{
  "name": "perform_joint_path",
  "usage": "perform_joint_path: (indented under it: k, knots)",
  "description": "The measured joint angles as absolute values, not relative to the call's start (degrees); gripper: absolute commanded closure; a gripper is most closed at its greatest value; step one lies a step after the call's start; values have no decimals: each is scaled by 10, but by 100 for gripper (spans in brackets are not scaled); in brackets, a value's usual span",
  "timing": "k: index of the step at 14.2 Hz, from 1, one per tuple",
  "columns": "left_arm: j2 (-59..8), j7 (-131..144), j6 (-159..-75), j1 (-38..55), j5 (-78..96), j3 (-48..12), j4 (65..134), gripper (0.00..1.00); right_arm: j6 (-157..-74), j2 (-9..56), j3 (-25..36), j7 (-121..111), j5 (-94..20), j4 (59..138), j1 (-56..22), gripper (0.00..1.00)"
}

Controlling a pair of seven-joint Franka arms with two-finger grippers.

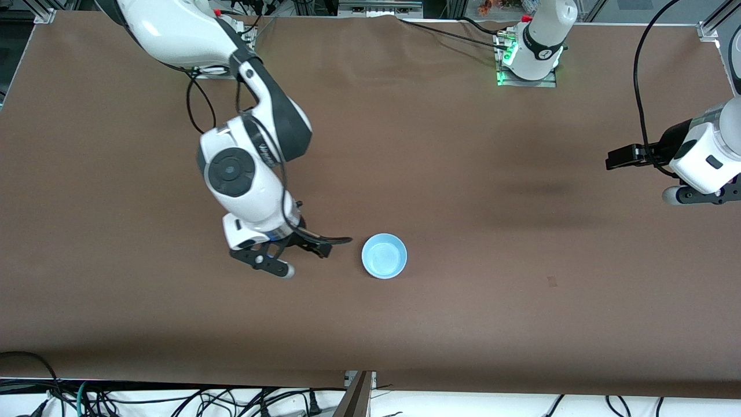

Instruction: Stack pink and blue bowls on white bowl

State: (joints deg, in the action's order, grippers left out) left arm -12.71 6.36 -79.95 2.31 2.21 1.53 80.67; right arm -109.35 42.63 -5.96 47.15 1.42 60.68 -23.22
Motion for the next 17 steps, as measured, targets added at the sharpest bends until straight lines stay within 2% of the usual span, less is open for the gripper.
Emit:
perform_joint_path:
  k: [3, 9, 13, 17]
  knots:
    - [-127, 64, -800, 23, 22, 15, 807, 0, -1030, 390, -59, 405, -9, 613, -204, 0]
    - [-127, 63, -800, 23, 22, 15, 806, 0, -975, 278, -41, 337, -16, 691, -170, 0]
    - [-128, 63, -800, 23, 22, 15, 806, 0, -885, 214, 30, 185, -16, 703, -168, 0]
    - [-128, 63, -800, 23, 22, 15, 806, 0, -866, 128, 86, 66, -19, 775, -162, 0]
